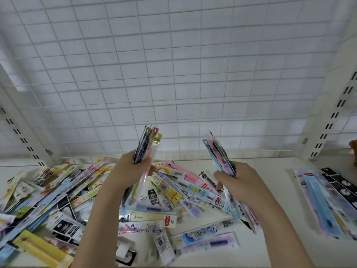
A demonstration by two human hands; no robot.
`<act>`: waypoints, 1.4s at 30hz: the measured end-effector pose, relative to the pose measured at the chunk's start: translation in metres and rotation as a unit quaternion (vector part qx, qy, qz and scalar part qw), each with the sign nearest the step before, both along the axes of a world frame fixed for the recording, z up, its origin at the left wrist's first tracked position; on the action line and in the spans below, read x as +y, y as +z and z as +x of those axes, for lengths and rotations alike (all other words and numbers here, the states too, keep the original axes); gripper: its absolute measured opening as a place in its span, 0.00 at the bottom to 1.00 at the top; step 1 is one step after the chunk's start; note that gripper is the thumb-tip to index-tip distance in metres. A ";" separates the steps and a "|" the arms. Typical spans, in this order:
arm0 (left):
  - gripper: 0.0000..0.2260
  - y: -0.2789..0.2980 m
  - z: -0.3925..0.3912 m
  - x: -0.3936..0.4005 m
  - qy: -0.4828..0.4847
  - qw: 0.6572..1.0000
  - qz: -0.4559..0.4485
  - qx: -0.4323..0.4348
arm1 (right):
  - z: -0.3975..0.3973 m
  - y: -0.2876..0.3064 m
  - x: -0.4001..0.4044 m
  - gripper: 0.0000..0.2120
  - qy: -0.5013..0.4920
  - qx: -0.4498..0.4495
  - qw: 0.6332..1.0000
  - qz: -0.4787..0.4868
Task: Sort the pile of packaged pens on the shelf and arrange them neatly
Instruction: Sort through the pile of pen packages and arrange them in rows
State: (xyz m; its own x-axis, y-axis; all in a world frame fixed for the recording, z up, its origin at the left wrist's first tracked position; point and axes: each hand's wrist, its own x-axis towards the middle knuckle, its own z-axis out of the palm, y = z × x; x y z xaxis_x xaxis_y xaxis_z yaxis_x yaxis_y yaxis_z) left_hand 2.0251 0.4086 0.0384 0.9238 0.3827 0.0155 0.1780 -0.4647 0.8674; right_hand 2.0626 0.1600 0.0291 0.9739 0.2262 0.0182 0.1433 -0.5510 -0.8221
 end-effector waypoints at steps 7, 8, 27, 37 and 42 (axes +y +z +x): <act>0.12 -0.005 0.033 0.005 -0.127 0.918 0.340 0.160 | 0.002 -0.011 -0.011 0.10 0.009 0.005 1.000 -0.005; 0.12 -0.011 0.037 0.003 -0.138 0.908 0.354 0.179 | 0.002 -0.012 -0.014 0.09 0.011 0.007 1.000 -0.006; 0.14 -0.033 0.038 0.003 -0.167 0.870 0.437 0.158 | 0.004 -0.025 -0.017 0.12 0.002 0.018 0.998 -0.055; 0.17 -0.008 0.007 -0.004 -0.071 0.923 0.376 0.036 | 0.017 -0.050 -0.001 0.06 0.017 0.026 0.990 -0.140; 0.04 -0.008 -0.005 0.002 -0.032 0.961 0.276 -0.003 | 0.021 -0.054 0.007 0.06 0.016 0.012 0.987 -0.162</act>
State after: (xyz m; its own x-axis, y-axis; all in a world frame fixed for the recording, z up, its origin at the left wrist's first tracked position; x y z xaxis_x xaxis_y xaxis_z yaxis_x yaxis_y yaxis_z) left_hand 2.0204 0.4111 0.0308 0.9443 0.2575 0.2051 0.1301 -0.8642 0.4860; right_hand 2.0834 0.1665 -0.0252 0.9654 0.2473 -0.0824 0.1483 -0.7810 -0.6066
